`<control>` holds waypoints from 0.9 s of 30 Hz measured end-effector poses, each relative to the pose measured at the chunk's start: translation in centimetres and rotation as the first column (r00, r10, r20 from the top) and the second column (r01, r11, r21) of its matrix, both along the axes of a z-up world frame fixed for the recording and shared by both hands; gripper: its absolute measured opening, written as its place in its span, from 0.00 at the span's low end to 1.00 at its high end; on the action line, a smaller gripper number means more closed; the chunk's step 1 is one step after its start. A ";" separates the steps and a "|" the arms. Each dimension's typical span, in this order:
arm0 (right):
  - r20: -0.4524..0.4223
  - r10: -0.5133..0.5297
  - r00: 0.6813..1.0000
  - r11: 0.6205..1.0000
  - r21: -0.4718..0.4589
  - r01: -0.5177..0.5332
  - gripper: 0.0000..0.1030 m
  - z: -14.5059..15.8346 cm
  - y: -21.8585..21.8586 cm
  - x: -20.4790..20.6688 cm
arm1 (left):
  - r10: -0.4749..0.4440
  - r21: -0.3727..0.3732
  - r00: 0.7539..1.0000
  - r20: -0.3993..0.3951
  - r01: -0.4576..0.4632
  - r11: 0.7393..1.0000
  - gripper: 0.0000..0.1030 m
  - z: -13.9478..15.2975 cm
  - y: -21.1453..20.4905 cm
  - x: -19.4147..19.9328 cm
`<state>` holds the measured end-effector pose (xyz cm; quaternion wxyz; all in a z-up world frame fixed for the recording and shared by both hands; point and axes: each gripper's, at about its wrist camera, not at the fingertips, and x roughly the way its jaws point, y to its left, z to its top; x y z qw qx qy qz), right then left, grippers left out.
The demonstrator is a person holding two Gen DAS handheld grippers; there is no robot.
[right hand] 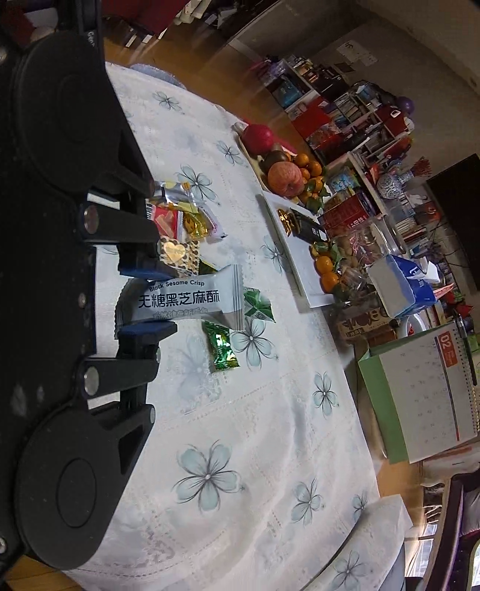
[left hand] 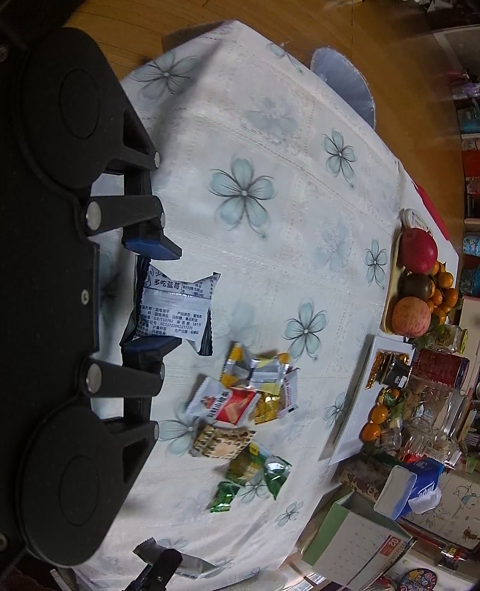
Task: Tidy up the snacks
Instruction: 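Carry both held snacks back over the gold tray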
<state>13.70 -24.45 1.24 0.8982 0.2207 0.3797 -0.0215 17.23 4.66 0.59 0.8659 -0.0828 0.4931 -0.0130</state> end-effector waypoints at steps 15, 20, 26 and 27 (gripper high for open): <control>-0.080 0.078 0.994 0.990 0.120 -0.068 0.25 -0.6 3.1 -12.0 | -0.121 0.005 0.992 -0.043 0.122 0.993 0.49 -0.5 -2.2 -11.5; -0.151 0.121 0.981 0.983 0.156 -0.098 0.25 -0.8 3.2 -13.9 | -0.128 0.013 0.988 -0.089 0.129 0.992 0.49 -1.3 -2.1 -13.5; -0.238 0.168 0.957 0.971 0.205 -0.119 0.25 -1.4 3.3 -16.0 | -0.130 0.010 0.986 -0.108 0.132 0.991 0.49 -1.4 -2.1 -14.6; -0.245 0.167 0.955 0.972 0.200 -0.119 0.25 -1.4 3.4 -16.4 | -0.132 0.013 0.985 -0.110 0.134 0.991 0.49 -1.4 -2.2 -14.7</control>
